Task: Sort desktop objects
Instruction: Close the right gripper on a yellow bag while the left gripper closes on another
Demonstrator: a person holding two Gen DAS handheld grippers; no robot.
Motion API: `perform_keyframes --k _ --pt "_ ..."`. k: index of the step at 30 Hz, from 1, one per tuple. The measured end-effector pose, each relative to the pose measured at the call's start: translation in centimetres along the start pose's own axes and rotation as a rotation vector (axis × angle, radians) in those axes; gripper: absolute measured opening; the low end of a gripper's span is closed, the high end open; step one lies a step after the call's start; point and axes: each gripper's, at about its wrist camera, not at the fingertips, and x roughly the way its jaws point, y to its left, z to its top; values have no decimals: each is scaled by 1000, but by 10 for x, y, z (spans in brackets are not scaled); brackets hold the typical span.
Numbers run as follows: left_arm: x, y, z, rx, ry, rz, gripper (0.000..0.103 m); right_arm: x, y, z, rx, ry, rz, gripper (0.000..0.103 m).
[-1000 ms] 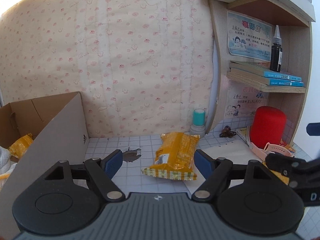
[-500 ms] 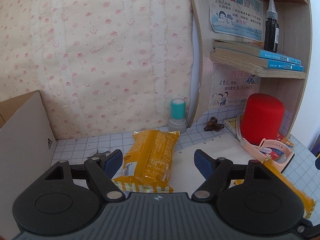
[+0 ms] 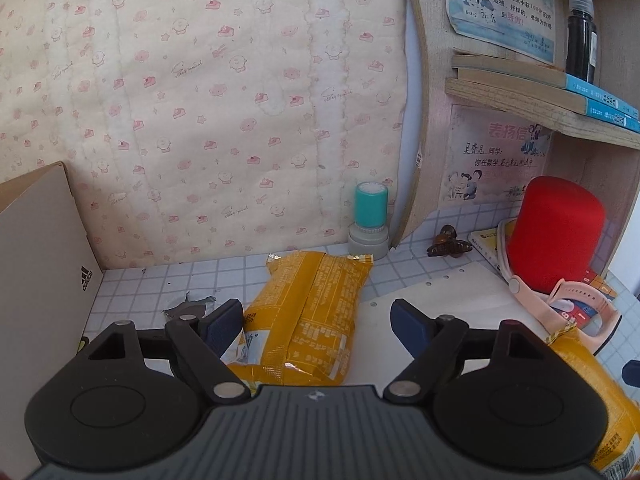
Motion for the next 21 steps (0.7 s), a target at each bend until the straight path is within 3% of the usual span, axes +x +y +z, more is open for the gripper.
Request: perform_keyframes --k 6,8,9,11,12,15,21 --pt "16 4 0 2 46 20 84 9 -2 -5 8 31 23 98" --pt "21 7 -1 -15 68 15 79 11 -3 -5 21 34 36 98" --pt "24 8 -3 -27 81 9 69 11 -4 -5 28 36 43 98" --pt "23 9 -5 -23 67 9 67 12 -6 -4 49 37 69 94" --pt "22 9 -6 -21 61 -2 63 12 -6 -4 48 31 62 89" --pt "18 10 -6 -32 46 -18 57 8 -7 -2 68 6 61 56" --pt "4 11 -8 -41 7 -18 54 2 -4 -3 58 -24 47 49"
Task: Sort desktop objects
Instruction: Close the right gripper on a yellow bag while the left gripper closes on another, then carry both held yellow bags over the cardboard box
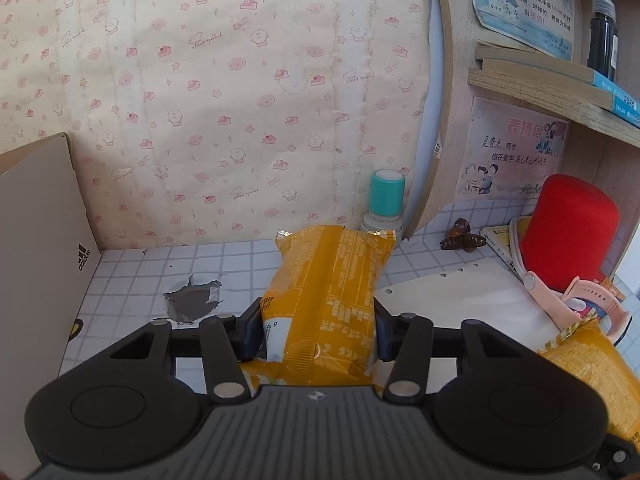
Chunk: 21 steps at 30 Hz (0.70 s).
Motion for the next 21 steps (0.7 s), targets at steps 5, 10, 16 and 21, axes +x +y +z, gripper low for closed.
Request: perform_keyframes --k 5,10,16,21 --pt "-19 0 4 4 -42 8 53 -15 2 5 3 -50 1 48" --pt "-38 -1 5 14 -71 21 53 -29 8 11 -5 -81 7 48" --pt "-65 1 8 5 -96 29 53 -47 16 15 -14 -112 12 48" --pt "-94 3 13 7 -130 63 53 -69 19 19 -15 -150 15 48"
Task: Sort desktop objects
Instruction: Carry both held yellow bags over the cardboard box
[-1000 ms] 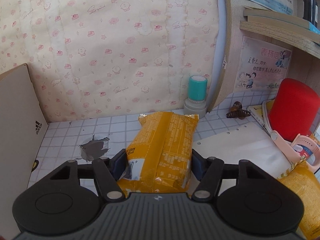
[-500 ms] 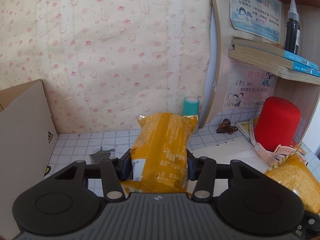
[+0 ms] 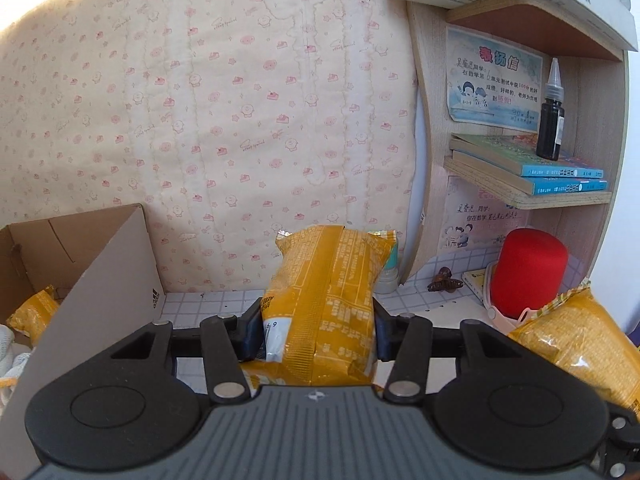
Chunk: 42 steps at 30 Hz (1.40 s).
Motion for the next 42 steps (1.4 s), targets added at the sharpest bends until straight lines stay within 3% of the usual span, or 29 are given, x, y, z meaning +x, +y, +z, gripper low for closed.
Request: perform_keyframes --k 12,25,42 --pt "-74 25 16 -16 -117 78 53 -46 23 18 -26 -84 33 48" --pt "-131 80 16 -75 -186 169 53 -73 85 41 -108 -154 128 48" --pt "-156 159 -3 -153 -172 300 53 -64 170 70 -211 -162 217 48"
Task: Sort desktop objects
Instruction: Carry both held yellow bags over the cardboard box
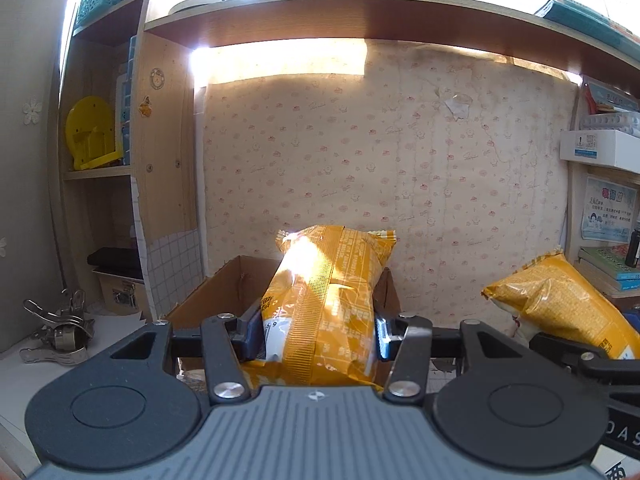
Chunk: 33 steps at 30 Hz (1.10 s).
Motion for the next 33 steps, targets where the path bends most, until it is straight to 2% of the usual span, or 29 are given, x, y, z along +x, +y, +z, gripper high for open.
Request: perform_keyframes --k 9,21,33 --pt "6 36 0 -20 13 55 53 23 42 25 -41 -12 64 48" --pt "22 75 -7 -49 49 106 53 55 79 31 -73 18 118 48" --pt "40 83 -14 -50 86 90 53 83 96 33 -93 52 139 48"
